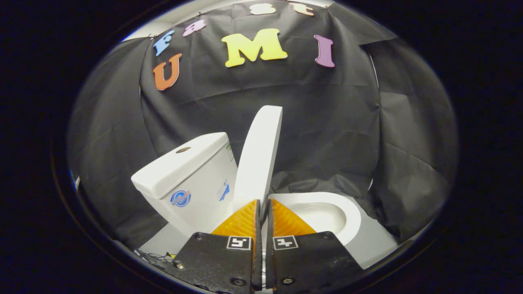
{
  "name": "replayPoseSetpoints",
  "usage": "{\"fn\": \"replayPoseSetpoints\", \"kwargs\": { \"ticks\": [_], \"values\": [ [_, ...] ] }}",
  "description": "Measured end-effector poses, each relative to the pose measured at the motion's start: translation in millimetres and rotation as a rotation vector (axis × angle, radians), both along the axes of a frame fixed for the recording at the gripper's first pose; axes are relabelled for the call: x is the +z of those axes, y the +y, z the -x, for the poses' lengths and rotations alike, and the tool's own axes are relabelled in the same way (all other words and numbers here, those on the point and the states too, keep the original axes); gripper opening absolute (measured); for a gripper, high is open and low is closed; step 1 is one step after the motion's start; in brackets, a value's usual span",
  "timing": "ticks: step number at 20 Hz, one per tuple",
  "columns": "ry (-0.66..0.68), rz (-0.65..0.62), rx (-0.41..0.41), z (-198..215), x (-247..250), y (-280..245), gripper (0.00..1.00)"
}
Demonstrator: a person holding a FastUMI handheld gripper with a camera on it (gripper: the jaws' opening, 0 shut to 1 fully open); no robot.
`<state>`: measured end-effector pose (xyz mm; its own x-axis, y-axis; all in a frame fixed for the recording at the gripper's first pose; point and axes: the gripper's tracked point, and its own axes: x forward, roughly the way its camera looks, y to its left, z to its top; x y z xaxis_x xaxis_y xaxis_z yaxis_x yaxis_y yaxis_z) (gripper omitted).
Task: Open the toilet lid.
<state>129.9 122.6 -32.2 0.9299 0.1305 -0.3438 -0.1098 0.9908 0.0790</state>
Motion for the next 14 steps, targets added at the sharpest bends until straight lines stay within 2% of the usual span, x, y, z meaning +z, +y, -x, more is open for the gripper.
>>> {"fn": "replayPoseSetpoints", "kwargs": {
  "ticks": [14],
  "values": [
    [-0.01,0.015,0.036,-3,1,41,0.07]
  ]
}}
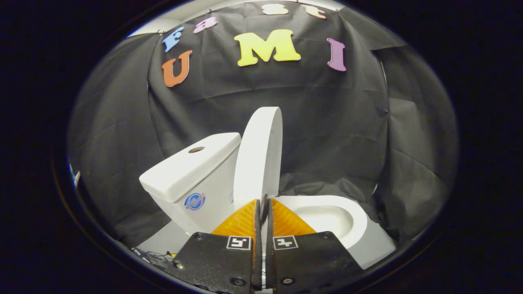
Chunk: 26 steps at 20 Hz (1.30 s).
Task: Open the toilet lid.
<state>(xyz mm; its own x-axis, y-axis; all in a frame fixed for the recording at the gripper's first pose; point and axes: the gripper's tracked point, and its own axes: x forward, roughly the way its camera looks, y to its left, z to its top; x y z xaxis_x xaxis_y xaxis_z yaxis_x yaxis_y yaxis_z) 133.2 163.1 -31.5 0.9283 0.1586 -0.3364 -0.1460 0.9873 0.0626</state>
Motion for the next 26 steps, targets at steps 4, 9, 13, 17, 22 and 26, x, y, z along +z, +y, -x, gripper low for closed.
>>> {"fn": "replayPoseSetpoints", "kwargs": {
  "ticks": [4,9,13,17,22,26],
  "values": [
    [-0.003,0.015,0.008,-2,0,11,0.07],
    [-0.004,0.033,0.02,-2,-1,27,0.07],
    [-0.009,0.057,0.031,-3,-2,39,0.07],
    [-0.012,0.08,0.038,-3,-3,53,0.07],
    [-0.013,0.105,0.054,-5,-4,69,0.07],
    [-0.009,0.13,0.06,-6,-6,81,0.07]
  ]
}}
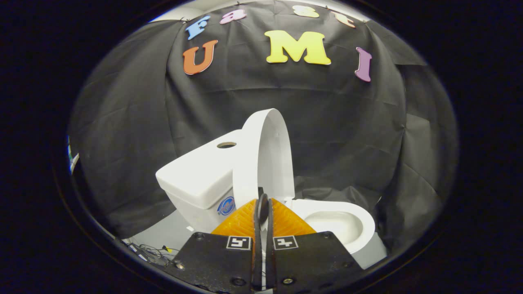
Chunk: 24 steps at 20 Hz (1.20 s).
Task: Open the toilet lid.
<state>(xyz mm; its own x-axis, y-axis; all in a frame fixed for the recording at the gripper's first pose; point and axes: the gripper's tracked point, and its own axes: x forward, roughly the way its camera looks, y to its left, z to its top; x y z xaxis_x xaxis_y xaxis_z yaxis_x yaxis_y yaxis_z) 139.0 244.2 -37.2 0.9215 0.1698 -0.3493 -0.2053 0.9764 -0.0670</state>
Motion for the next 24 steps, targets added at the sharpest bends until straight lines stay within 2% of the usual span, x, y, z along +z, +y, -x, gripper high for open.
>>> {"fn": "replayPoseSetpoints", "kwargs": {
  "ticks": [5,10,12,14,16,19,23,24],
  "values": [
    [0.009,0.014,0.033,0,-2,11,0.07],
    [0.02,0.042,0.03,-1,-1,6,0.07],
    [0.026,0.046,0.046,0,-1,3,0.11],
    [0.028,-0.004,0.119,10,8,9,0.2],
    [-0.032,-0.046,0.149,18,26,-1,0.38],
    [-0.208,-0.048,0.106,31,61,-41,0.65],
    [-0.339,-0.116,0.03,66,93,-105,1.0],
    [-0.358,-0.135,0.015,73,97,-122,1.0]
  ]
}}
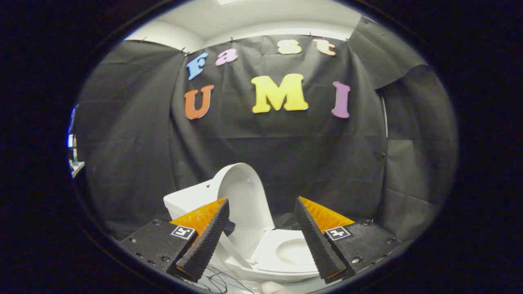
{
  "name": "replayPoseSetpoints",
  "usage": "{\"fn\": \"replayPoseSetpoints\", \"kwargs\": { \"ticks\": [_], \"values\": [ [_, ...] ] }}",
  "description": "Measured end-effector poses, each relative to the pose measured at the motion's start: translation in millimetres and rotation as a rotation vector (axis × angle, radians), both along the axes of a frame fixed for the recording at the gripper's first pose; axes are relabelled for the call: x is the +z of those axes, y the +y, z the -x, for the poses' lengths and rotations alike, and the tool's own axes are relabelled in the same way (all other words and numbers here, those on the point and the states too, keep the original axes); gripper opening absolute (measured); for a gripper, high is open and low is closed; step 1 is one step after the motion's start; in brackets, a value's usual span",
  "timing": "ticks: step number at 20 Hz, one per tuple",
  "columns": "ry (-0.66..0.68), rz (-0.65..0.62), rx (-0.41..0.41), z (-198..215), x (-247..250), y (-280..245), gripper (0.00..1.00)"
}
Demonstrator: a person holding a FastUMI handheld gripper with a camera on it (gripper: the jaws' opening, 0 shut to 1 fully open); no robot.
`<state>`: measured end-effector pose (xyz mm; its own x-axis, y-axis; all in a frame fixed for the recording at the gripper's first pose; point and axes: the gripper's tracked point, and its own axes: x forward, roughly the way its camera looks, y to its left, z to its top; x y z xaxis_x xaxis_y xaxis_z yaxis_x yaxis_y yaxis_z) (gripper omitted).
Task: Open the toilet lid.
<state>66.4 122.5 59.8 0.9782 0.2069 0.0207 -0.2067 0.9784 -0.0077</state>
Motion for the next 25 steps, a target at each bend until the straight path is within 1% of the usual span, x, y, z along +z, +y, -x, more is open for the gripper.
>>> {"fn": "replayPoseSetpoints", "kwargs": {
  "ticks": [3,6,9,11,13,15,18,25],
  "values": [
    [-0.034,-0.033,-0.059,21,5,-56,1.0],
    [-0.051,-0.051,-0.13,41,-4,-109,1.0],
    [-0.048,-0.045,-0.179,58,-19,-145,1.0],
    [-0.035,-0.066,-0.201,67,-35,-162,1.0],
    [-0.041,-0.078,-0.203,74,-51,-168,1.0],
    [-0.032,-0.063,-0.223,73,-71,-175,1.0],
    [-0.007,-0.023,-0.23,69,-93,-175,1.0],
    [0.009,-0.005,-0.241,70,-100,-174,1.0]
  ]
}}
